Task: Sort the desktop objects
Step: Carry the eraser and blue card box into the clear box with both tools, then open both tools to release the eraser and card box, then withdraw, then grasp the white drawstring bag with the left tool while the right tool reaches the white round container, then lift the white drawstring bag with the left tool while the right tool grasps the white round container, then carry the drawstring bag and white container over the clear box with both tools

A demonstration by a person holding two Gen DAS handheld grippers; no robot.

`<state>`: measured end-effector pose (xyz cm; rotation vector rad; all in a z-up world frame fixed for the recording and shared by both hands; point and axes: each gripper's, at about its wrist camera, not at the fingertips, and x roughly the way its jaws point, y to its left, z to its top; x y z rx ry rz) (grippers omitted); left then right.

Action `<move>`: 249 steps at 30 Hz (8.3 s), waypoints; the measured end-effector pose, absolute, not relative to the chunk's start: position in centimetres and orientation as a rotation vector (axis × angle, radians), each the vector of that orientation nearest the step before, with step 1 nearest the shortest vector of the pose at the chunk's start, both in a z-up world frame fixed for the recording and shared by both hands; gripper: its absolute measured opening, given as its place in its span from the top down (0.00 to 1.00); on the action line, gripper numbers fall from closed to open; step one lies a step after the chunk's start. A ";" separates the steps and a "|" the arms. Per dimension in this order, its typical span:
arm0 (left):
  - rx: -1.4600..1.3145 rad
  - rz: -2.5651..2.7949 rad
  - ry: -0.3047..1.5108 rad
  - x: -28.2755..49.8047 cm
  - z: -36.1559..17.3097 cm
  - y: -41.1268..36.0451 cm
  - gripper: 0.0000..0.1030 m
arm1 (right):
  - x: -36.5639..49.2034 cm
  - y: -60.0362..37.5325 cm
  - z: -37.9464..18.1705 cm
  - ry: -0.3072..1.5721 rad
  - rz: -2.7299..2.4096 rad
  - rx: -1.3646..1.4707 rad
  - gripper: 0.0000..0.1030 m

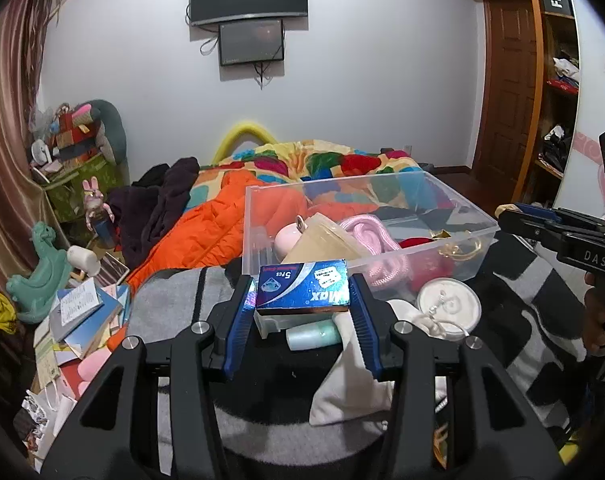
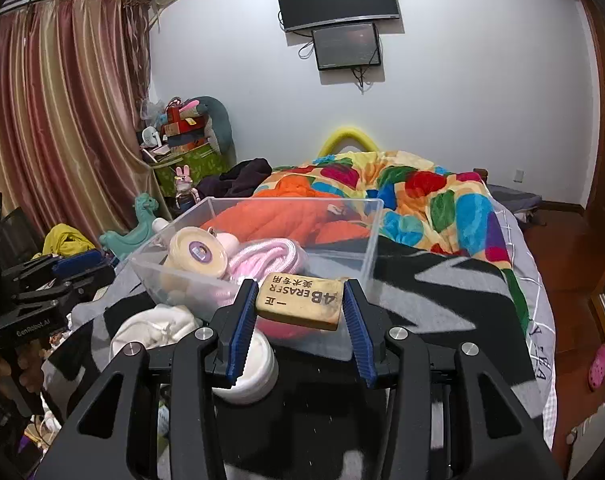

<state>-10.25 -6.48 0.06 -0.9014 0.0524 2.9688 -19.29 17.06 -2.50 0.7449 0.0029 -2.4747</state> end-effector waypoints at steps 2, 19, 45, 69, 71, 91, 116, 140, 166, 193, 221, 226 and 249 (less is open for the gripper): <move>-0.907 2.972 0.053 -10.8 0.0 -6.6 0.55 | -19.8 16.6 -2.6 0.004 -2.466 0.750 0.62; -0.940 2.970 0.059 -14.9 -1.4 -6.3 0.55 | -24.1 12.8 -4.1 0.107 -2.431 0.833 0.62; -0.945 2.939 -0.017 -14.8 -1.6 -6.5 0.38 | -24.4 12.2 -4.6 0.097 -2.423 0.872 0.58; -0.943 2.912 -0.050 -9.2 -1.2 -5.9 0.15 | -17.8 14.5 -4.3 0.128 -2.449 0.826 0.49; -0.976 2.881 -0.078 -9.1 -1.4 -6.0 0.15 | -17.5 14.3 -5.1 0.138 -2.435 0.854 0.49; -1.199 2.677 -0.076 -12.4 -5.5 -2.9 0.03 | -16.4 14.7 -8.1 0.157 -2.381 0.937 0.41; -1.254 2.584 -0.229 -13.0 -7.1 -4.8 0.29 | -17.6 11.0 -9.5 0.301 -2.256 1.010 0.44; -1.065 2.724 -0.193 -9.5 -4.3 -5.3 0.56 | -16.4 11.9 -8.4 0.270 -2.295 0.900 0.47; -0.922 2.810 -0.225 -8.2 -2.2 -6.7 0.56 | -18.2 11.1 -9.4 0.285 -2.254 1.016 0.41; -0.767 2.814 -0.185 -10.8 1.9 -4.3 0.56 | -16.9 12.5 -7.6 0.332 -2.289 0.964 0.47; -0.871 2.757 -0.167 -17.6 0.9 -2.8 0.56 | -16.8 13.9 -5.5 0.164 -2.260 0.864 0.39; -0.886 2.744 -0.164 -18.8 0.5 -2.1 0.56 | -16.8 15.4 -2.6 0.122 -2.328 0.779 0.39; -1.001 2.772 -0.153 -21.3 -0.8 -1.5 0.51 | -25.1 13.3 -2.7 0.188 -2.458 0.834 0.39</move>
